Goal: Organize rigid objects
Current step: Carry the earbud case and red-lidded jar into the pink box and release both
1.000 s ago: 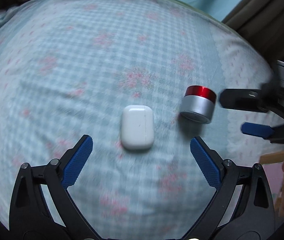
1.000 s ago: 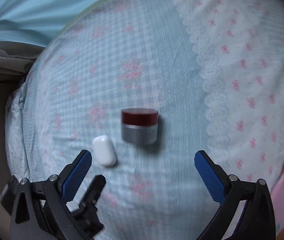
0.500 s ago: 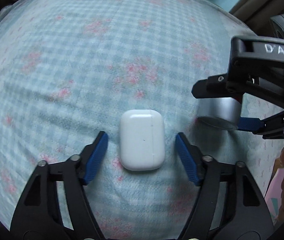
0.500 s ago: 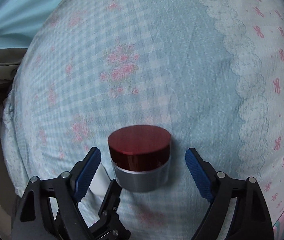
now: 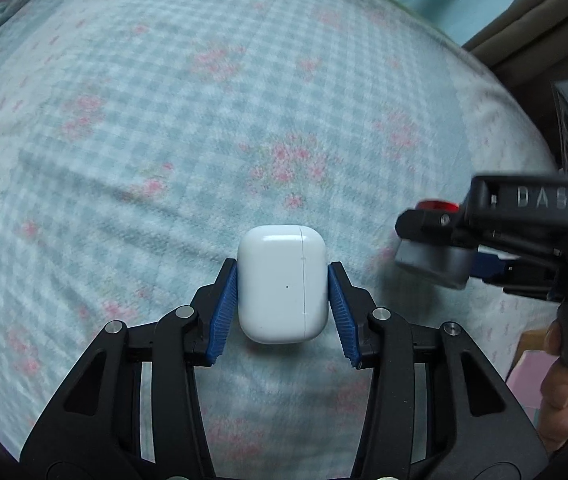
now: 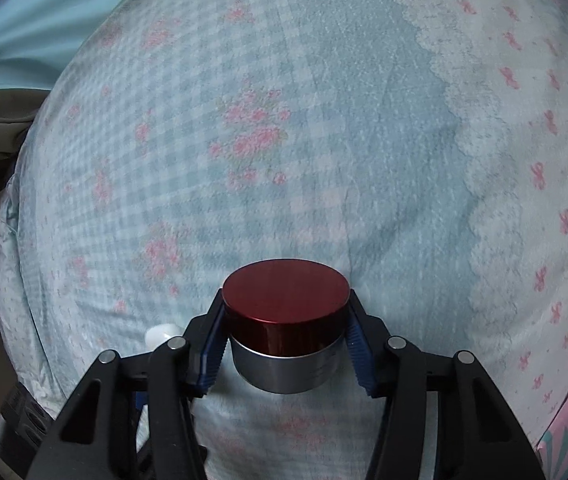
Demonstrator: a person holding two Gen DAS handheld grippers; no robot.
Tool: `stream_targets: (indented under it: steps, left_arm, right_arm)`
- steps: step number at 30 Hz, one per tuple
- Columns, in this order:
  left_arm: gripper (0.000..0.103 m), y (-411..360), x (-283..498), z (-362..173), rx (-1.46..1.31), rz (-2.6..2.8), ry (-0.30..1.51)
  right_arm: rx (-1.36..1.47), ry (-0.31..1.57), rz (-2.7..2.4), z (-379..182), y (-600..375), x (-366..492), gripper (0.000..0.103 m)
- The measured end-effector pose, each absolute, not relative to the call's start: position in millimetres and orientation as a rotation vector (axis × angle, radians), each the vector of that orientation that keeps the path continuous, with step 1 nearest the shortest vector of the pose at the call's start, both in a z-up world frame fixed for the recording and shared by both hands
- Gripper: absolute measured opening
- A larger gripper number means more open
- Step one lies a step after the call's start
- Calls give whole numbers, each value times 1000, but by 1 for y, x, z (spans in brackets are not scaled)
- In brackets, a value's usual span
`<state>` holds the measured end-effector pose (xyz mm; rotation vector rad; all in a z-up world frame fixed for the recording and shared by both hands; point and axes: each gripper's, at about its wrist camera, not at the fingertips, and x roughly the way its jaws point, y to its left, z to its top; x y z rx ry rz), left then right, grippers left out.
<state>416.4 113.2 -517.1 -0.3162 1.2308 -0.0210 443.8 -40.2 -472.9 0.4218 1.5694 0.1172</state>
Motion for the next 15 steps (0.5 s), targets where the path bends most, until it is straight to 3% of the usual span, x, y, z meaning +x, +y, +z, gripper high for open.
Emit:
stream_targets:
  steps: [15]
  left_arm:
    - [41,118,357,-399,-309,-122,1095]
  right_arm:
    - [381,1372,180,-358,-51,371,49]
